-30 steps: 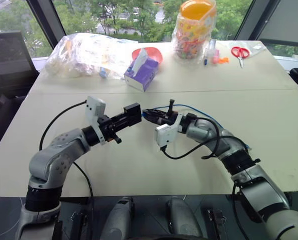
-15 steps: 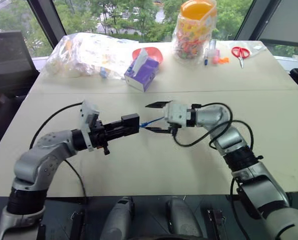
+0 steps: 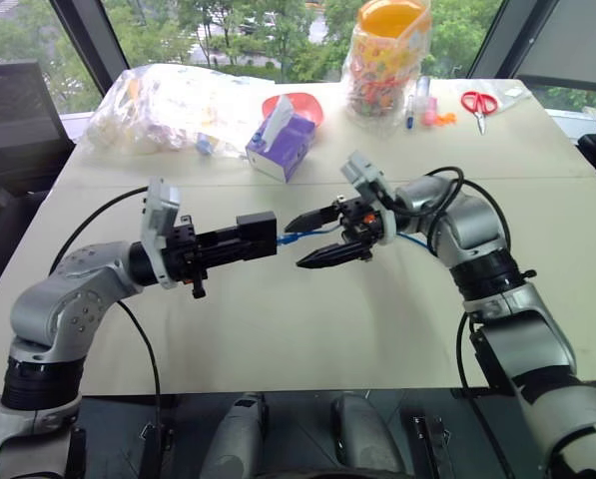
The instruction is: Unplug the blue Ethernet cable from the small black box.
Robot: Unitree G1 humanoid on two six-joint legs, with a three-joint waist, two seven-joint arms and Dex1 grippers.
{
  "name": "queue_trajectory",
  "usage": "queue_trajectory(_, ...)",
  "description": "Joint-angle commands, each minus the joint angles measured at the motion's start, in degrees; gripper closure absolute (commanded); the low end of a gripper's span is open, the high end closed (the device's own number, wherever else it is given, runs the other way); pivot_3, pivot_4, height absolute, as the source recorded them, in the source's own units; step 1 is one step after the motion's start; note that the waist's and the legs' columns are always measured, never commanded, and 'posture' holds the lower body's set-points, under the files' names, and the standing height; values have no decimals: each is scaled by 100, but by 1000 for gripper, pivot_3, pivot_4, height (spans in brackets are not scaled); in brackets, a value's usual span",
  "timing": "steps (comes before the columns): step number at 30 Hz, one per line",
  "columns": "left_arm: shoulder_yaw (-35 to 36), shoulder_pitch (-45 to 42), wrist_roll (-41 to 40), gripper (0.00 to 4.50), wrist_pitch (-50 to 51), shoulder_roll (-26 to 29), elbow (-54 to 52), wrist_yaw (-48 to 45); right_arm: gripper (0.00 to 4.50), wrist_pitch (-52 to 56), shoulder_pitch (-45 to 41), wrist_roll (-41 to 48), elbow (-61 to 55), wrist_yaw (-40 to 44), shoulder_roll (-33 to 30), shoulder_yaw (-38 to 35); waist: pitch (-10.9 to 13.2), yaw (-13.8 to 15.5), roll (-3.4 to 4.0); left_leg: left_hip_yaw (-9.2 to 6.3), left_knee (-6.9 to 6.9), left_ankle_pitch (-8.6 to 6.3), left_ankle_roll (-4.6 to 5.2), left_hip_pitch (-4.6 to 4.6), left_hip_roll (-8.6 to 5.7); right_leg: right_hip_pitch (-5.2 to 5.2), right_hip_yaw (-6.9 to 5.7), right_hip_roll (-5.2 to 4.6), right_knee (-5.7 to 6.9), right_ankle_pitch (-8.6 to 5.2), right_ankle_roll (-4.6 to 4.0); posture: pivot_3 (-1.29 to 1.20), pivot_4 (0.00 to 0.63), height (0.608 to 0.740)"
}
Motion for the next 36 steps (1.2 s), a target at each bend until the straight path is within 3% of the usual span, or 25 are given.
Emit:
queue_trajectory(1, 168, -139, -150, 4027, -8, 25, -160, 22, 877, 42, -227, -5, 85, 77, 107, -101, 0, 2, 0, 0, 0, 0, 0, 0, 0, 0, 0, 0, 0, 0, 0, 0, 150, 726)
queue_trajectory(10, 127, -212, -214, 4027, 20, 29, -209, 58, 877, -47, -403, -209, 493, 125, 305, -85, 0, -1, 0, 1, 0, 0, 0, -1, 0, -2, 0, 0, 0, 1, 0, 0, 150, 726)
queue_trajectory(13, 114, -198, -212, 4027, 20, 40, -230, 56, 1669, -60, -421, -258, 544, 173, 321, -95, 0, -2, 0, 1, 0, 0, 0, -2, 0, -3, 0, 1, 0, 1, 0, 0, 150, 726)
queue_trajectory(18, 112, -138, -228, 4027, 43, 49, -289, 49, 4120, -61, -443, -328, 597, 210, 320, -117, 0, -1, 0, 1, 0, 0, 0, -2, 0, -3, 0, 1, 0, 1, 1, 0, 150, 726)
queue_trajectory(27, 82, -10, -196, 4027, 66, 65, -382, -9, 4120, 113, -456, -356, 599, 367, 256, -132, 0, -1, 0, 2, 0, 0, -1, -3, 0, -4, 0, 1, 0, 1, 0, 0, 150, 726)
queue_trajectory(31, 91, -12, -199, 4027, 65, 52, -381, -9, 2871, 157, -471, -352, 601, 381, 253, -163, 0, -3, 0, 2, 0, 0, -1, -3, 0, -4, 0, 1, 0, 1, 0, 0, 150, 726)
queue_trajectory(36, 121, -8, -215, 4027, 50, 17, -378, 29, 2871, 303, -512, -268, 632, 373, 271, -245, 0, -1, 0, 2, 0, 0, -1, -3, 0, -4, 0, 2, 0, 1, 0, 0, 150, 726)
